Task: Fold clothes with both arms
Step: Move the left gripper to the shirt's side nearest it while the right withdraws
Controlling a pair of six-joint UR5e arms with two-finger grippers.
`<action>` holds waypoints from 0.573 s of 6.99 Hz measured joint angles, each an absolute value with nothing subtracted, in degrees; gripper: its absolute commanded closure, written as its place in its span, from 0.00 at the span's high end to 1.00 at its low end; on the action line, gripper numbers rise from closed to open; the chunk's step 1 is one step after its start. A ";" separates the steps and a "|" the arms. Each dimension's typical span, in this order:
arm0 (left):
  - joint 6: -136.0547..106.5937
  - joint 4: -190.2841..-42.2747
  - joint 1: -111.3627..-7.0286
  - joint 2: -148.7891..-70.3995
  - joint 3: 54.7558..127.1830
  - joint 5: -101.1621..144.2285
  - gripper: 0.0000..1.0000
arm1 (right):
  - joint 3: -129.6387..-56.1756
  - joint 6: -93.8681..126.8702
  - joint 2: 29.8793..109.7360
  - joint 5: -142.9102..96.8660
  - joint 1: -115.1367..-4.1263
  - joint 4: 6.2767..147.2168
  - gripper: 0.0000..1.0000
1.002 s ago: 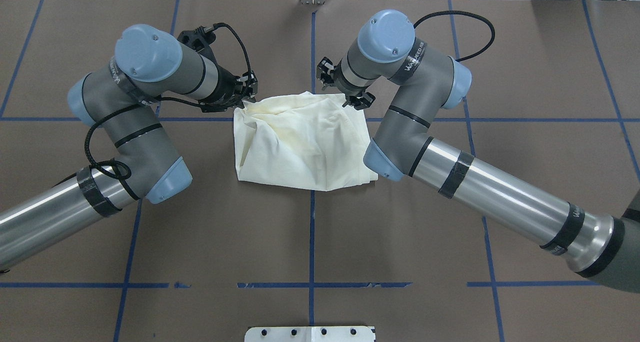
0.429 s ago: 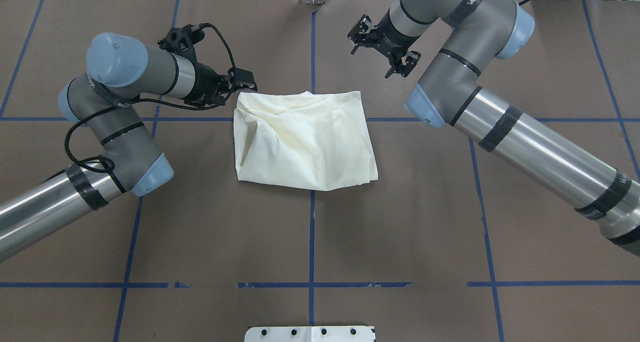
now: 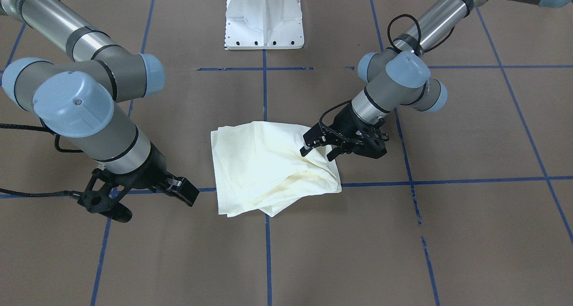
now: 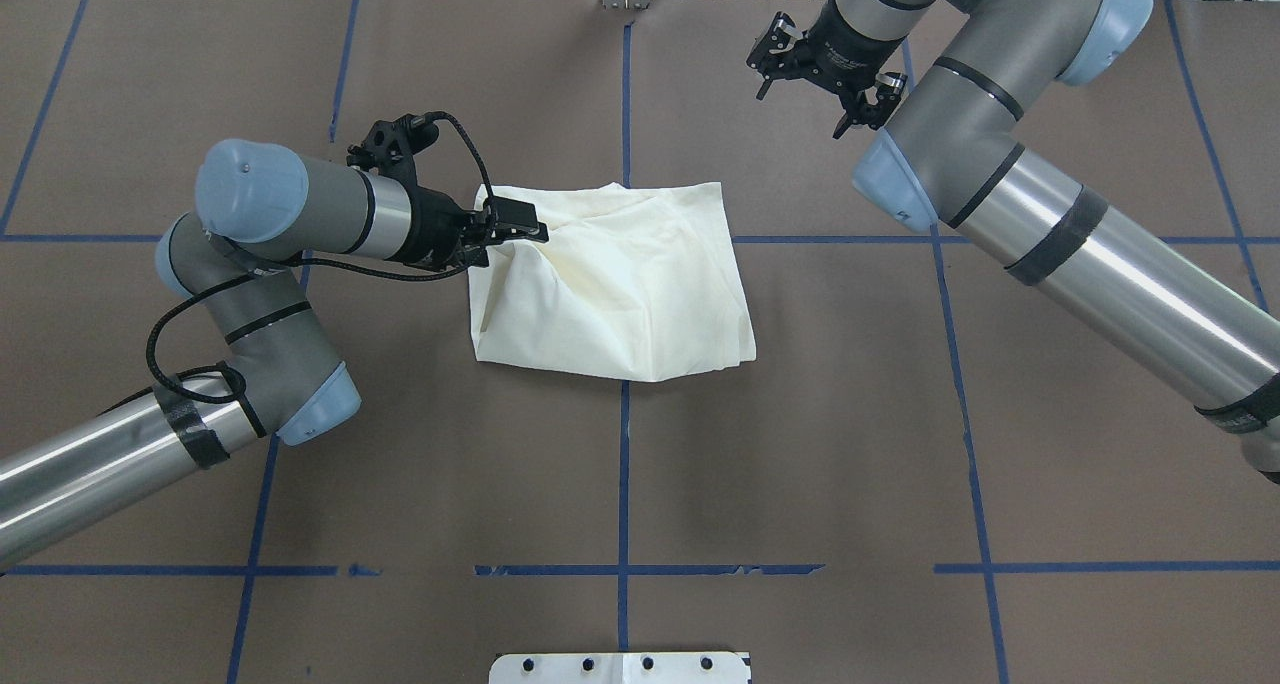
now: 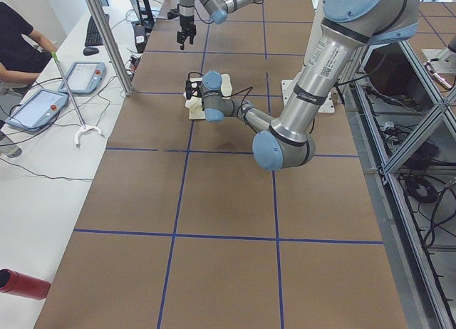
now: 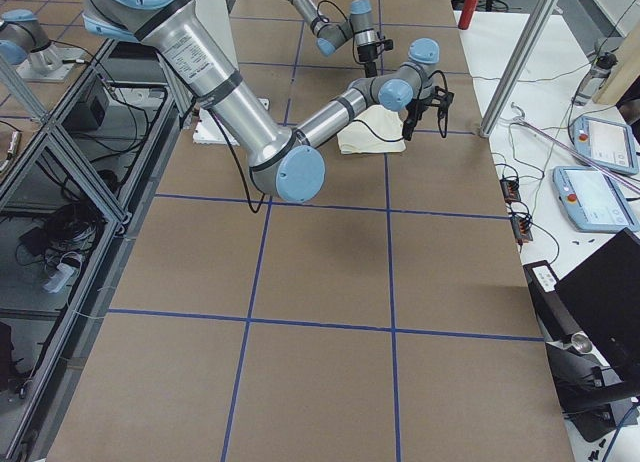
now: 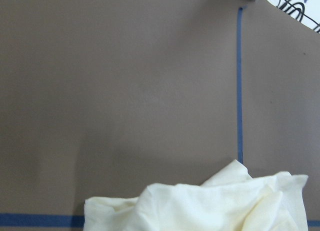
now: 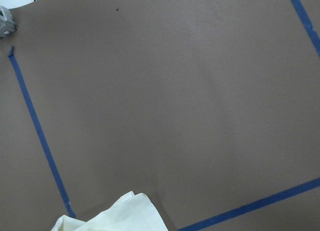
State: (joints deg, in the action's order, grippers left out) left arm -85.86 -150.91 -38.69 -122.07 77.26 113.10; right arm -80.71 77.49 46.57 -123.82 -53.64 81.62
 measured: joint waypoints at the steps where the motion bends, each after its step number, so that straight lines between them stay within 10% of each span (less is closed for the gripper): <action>1: -86.16 -153.45 -38.06 -121.95 76.16 113.83 1.00 | -81.70 76.47 46.79 -123.78 -54.07 83.31 1.00; 4: -86.98 -161.31 -37.46 -122.34 72.55 116.96 1.00 | -83.31 75.95 47.55 -123.81 -54.91 84.33 1.00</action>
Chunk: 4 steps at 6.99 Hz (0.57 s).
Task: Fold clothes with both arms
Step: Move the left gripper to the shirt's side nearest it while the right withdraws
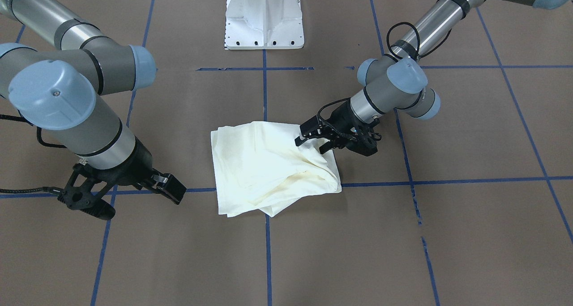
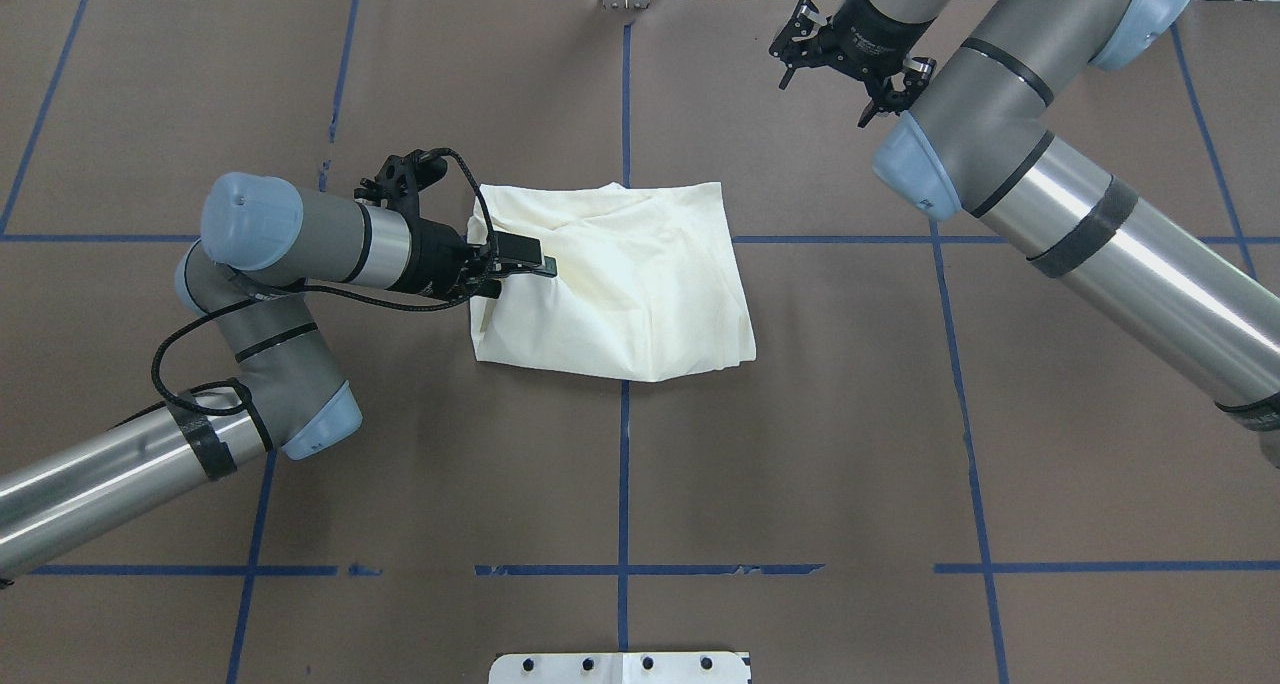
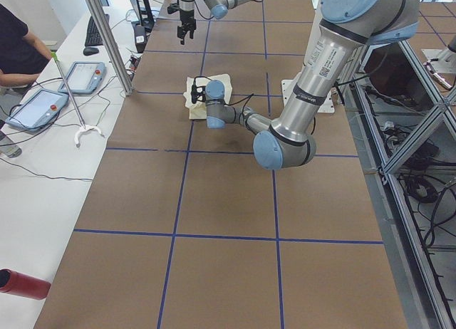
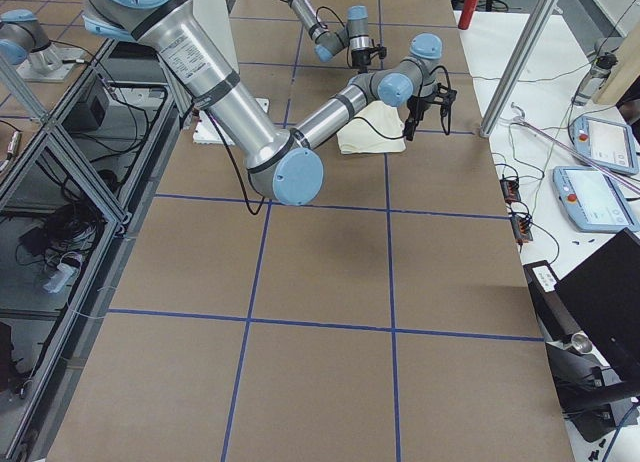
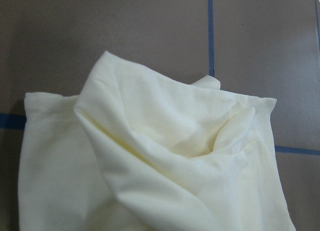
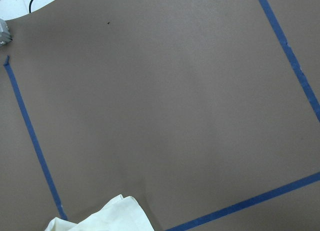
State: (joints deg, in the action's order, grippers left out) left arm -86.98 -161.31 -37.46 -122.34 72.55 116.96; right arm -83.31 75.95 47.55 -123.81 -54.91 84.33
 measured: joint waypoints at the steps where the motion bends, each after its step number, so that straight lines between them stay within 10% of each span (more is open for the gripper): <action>1: -88.93 -163.99 -36.97 -122.43 72.19 117.38 1.00 | -83.71 75.94 47.78 -123.83 -54.97 84.36 1.00; 4: -97.43 -172.88 -33.72 -121.98 71.19 117.50 1.00 | -83.95 75.94 48.14 -123.84 -55.18 84.46 1.00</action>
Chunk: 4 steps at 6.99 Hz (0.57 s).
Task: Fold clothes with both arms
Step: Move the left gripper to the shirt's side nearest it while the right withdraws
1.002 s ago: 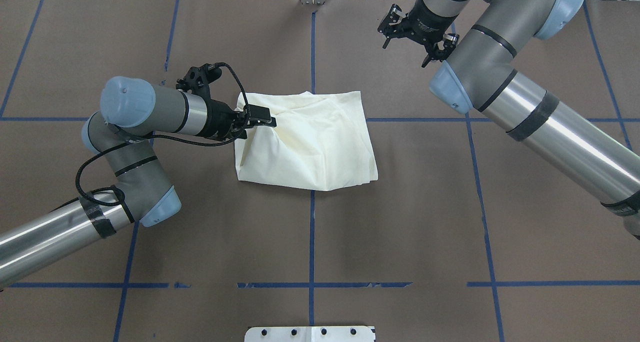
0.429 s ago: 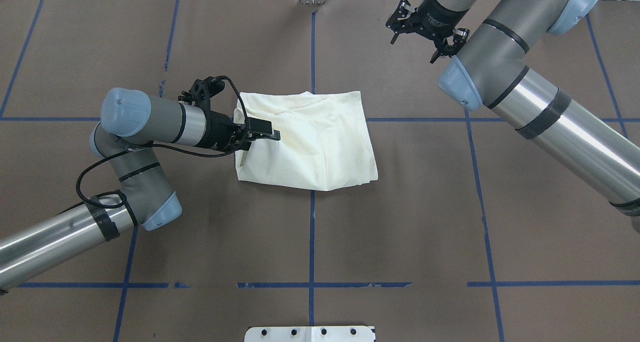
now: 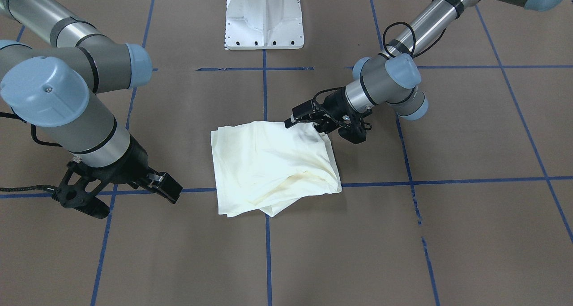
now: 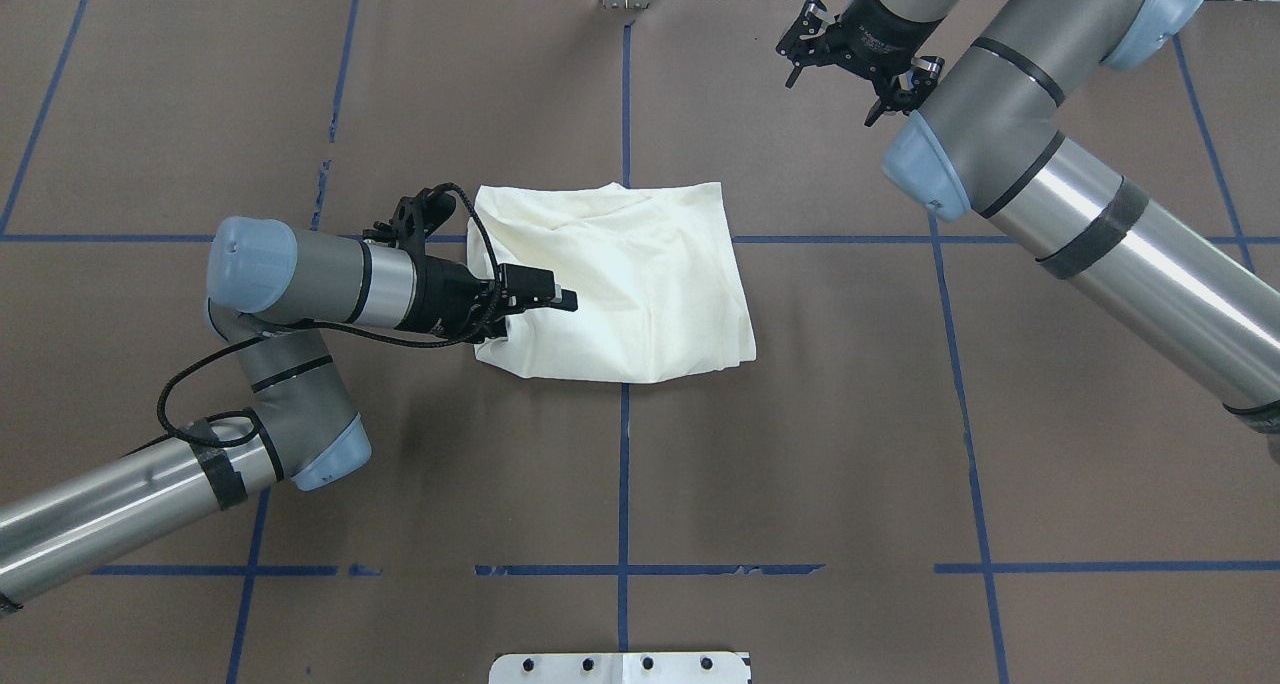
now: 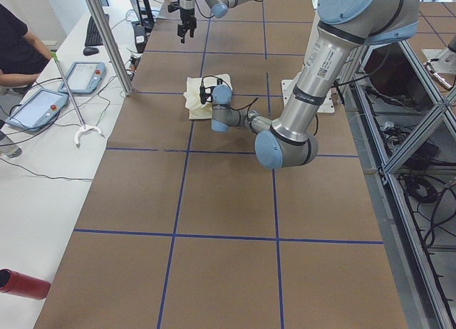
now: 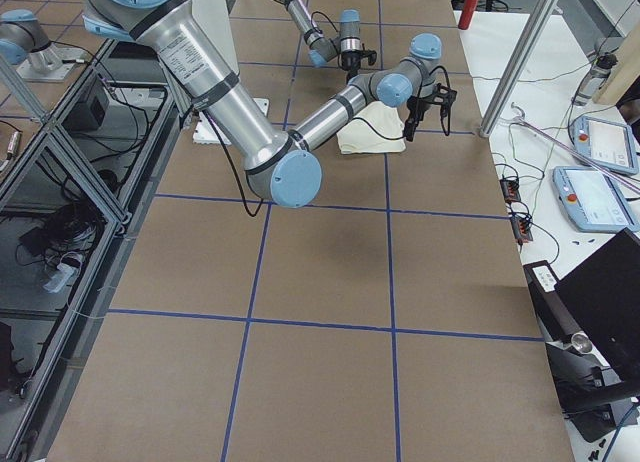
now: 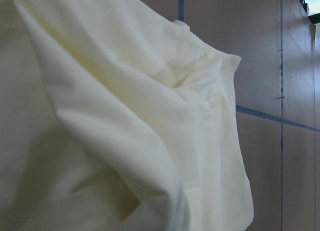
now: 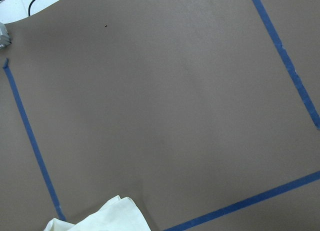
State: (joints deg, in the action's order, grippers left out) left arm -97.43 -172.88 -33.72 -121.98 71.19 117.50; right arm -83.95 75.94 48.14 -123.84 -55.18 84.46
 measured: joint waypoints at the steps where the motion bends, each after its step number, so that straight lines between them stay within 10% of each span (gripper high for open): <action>1: -99.87 -173.63 -32.70 -121.43 71.74 117.49 1.00 | -83.97 75.94 48.20 -123.82 -55.23 84.46 1.00; 4: -104.12 -173.90 -30.92 -114.46 80.68 117.80 1.00 | -83.94 75.88 48.25 -123.69 -55.41 84.46 1.00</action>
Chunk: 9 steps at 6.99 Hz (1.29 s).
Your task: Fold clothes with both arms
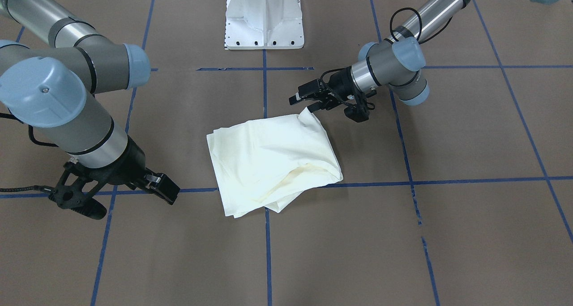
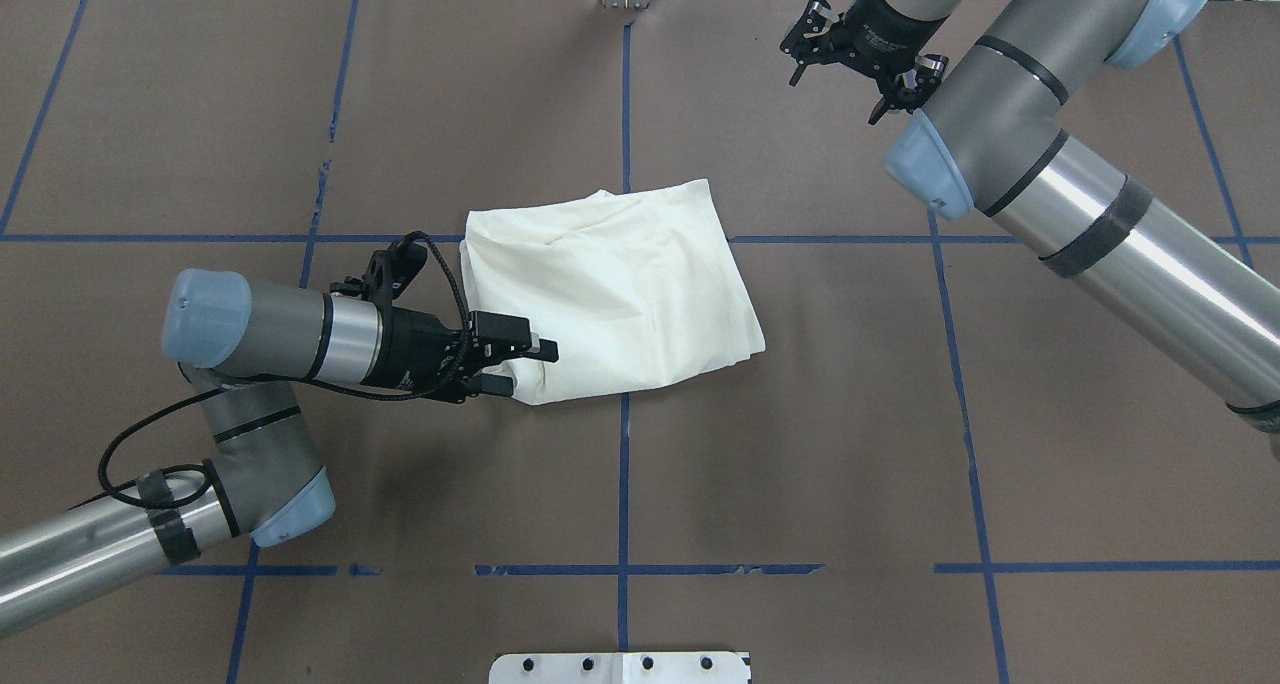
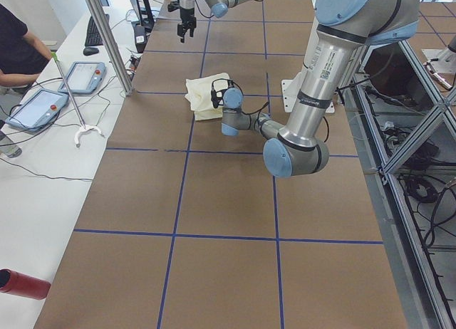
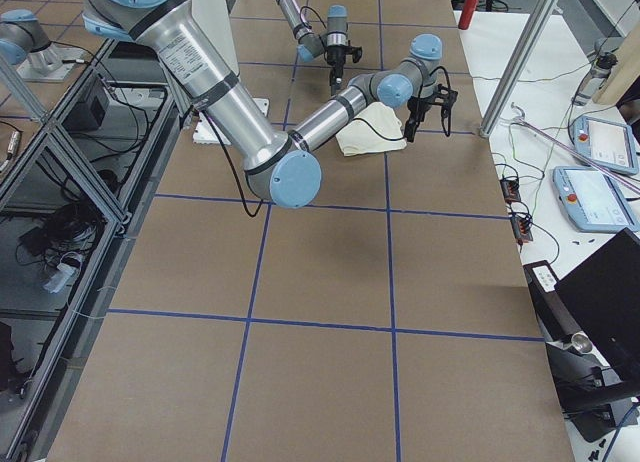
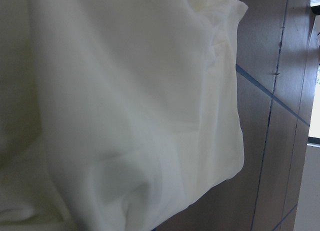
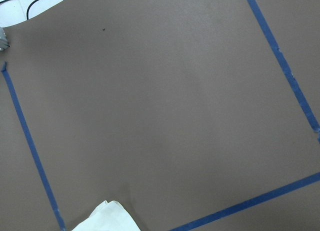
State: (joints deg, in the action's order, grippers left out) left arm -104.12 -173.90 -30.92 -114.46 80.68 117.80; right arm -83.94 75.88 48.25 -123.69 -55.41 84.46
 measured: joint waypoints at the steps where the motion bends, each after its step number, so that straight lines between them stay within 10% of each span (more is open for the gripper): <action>1: -104.34 -173.77 -30.04 -113.16 82.75 118.03 1.00 | -83.95 75.88 48.28 -123.61 -55.50 84.42 1.00; 4: -103.93 -173.06 -29.90 -109.76 85.38 117.96 0.98 | -85.72 75.30 49.49 -123.33 -55.78 84.30 1.00; 9: -103.00 -150.05 -31.63 -114.00 89.33 117.39 0.53 | -87.33 74.66 50.70 -123.29 -55.43 84.29 1.00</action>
State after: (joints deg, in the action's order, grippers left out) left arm -103.00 -150.05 -31.63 -114.00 89.33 117.39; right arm -87.33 74.66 50.70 -123.29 -55.43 84.29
